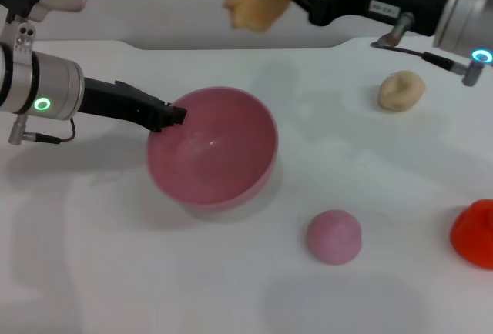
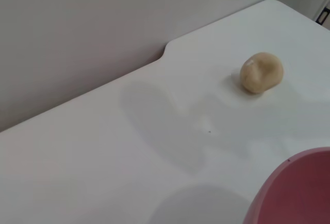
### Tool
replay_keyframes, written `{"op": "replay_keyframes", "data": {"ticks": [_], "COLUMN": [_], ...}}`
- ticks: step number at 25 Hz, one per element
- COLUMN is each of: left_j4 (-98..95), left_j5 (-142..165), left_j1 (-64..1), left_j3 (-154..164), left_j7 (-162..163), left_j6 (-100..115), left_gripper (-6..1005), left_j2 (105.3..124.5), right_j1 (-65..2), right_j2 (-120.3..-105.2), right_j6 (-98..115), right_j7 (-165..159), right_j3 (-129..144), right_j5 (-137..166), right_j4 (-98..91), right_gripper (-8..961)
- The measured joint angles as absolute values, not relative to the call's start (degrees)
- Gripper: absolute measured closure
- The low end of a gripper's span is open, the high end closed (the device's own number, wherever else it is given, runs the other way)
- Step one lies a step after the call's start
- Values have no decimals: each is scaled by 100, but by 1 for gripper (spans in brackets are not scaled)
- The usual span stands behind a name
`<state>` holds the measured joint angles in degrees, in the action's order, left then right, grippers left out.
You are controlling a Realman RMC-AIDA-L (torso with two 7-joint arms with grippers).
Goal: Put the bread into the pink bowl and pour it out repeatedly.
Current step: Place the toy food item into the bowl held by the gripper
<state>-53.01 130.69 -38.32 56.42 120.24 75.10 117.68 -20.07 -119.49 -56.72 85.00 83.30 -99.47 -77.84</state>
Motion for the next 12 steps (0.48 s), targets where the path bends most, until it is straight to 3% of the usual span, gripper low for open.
{"op": "replay_keyframes", "data": {"ticks": [12], "left_j4": [-5304], "left_j5": [13048], "left_j1": [-3871], "left_j3": [5642], "left_j7": [12258], "left_j6": [7374], "left_gripper": [933], "left_j2": [11757], "right_j1": [-2015], "right_j2": [-11921], "right_j6": [-5890], "right_j7": [8622], "right_j3": [8779], "right_j5": [-9934], "right_j4": [-6972], "right_gripper": [825]}}
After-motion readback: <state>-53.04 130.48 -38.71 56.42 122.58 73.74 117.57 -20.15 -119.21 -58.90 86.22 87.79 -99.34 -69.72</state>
